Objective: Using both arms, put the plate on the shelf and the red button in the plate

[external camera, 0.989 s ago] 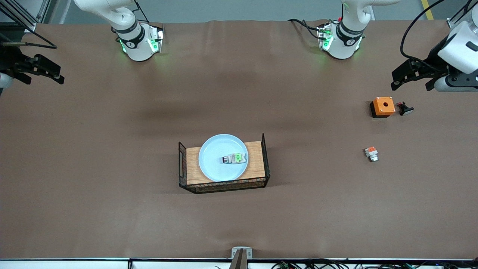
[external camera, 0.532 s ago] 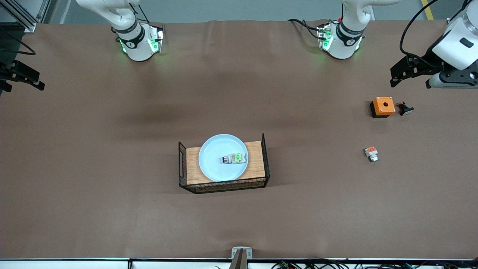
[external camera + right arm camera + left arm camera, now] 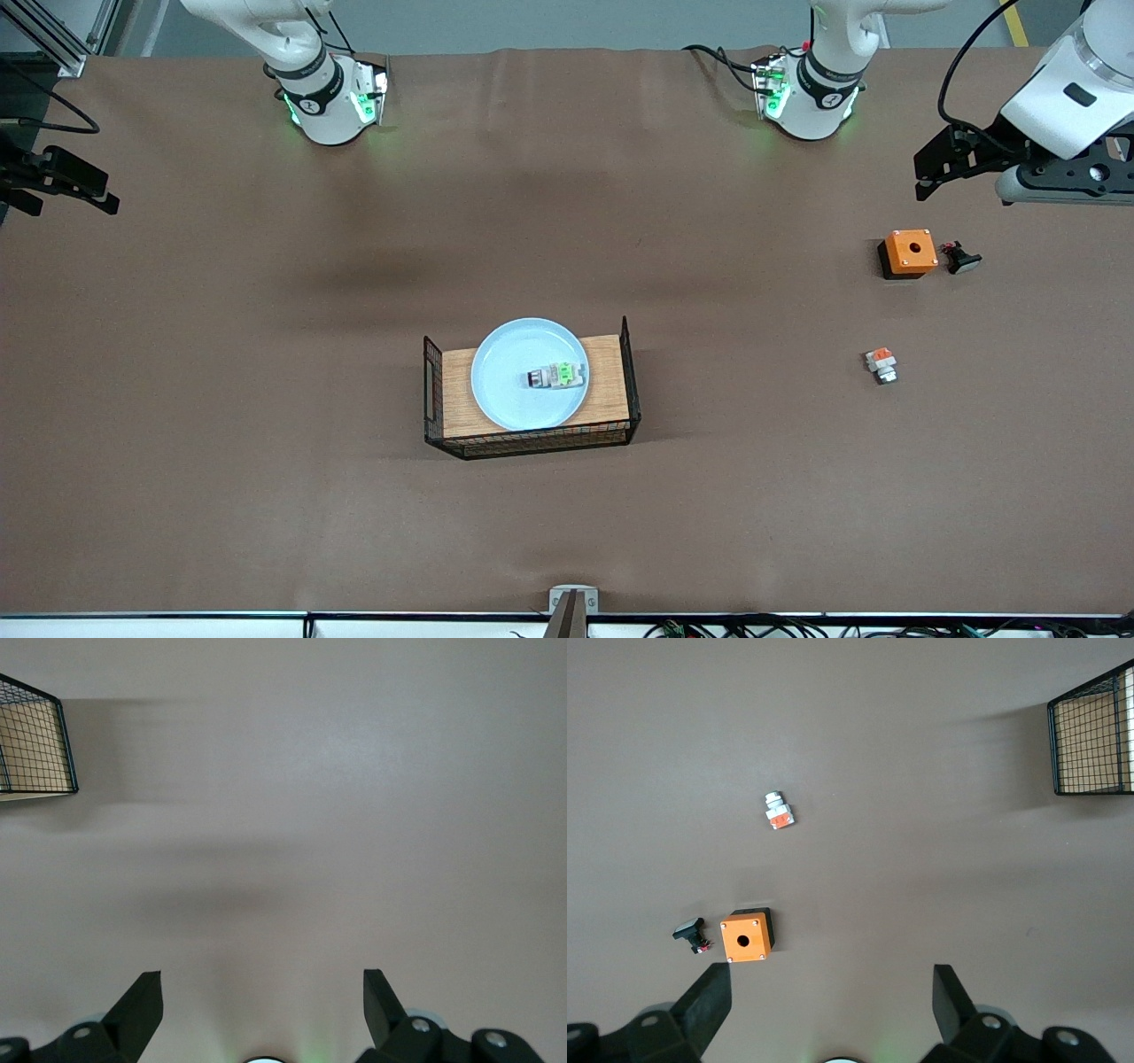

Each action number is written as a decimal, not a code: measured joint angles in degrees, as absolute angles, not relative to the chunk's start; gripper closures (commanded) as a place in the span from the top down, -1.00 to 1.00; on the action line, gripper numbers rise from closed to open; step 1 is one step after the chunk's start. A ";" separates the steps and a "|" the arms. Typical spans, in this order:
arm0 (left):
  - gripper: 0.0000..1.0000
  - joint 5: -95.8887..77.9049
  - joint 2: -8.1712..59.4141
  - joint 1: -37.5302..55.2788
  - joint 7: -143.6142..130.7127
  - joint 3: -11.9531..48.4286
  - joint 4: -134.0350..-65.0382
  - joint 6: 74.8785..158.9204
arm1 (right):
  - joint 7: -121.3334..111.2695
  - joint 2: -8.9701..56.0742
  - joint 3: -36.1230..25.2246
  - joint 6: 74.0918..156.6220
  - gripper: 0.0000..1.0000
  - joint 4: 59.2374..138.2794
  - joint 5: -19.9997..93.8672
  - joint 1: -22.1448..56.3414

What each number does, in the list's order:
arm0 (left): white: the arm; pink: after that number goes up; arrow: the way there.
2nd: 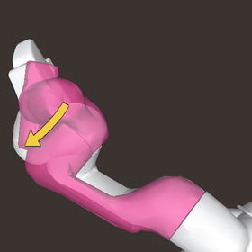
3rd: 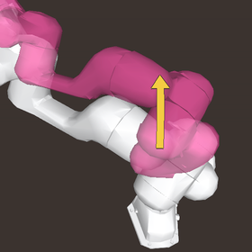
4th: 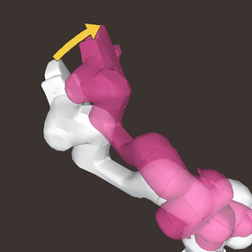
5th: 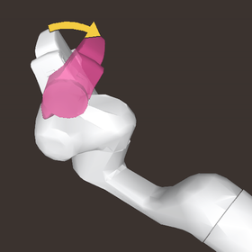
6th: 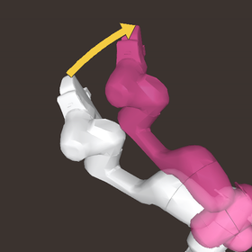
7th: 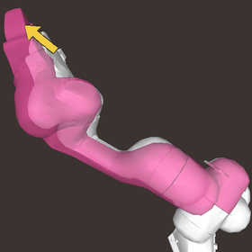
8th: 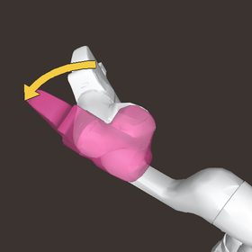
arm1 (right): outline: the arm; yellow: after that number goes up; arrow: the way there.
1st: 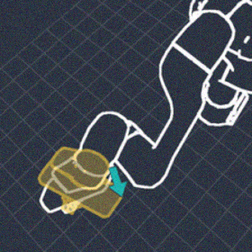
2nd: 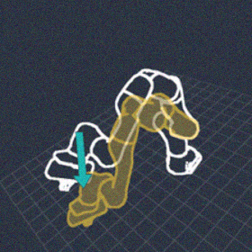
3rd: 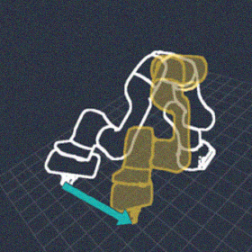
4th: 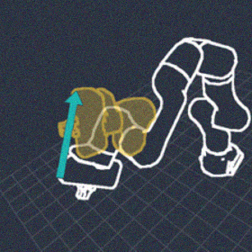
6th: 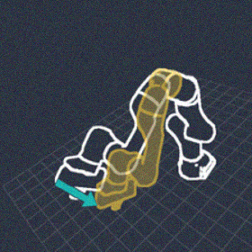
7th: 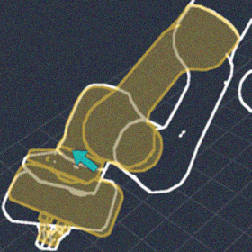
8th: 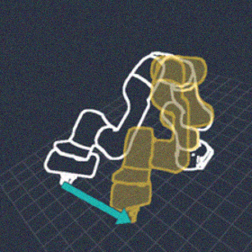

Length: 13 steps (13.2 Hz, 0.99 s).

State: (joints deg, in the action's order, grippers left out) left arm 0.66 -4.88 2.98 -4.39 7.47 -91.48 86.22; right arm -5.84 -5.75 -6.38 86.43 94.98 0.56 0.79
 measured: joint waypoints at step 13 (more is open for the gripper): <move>1.00 -0.41 -4.89 2.81 -4.57 8.80 -91.57 86.26 | -6.36 -5.77 -5.67 85.13 1.00 94.08 0.56 2.54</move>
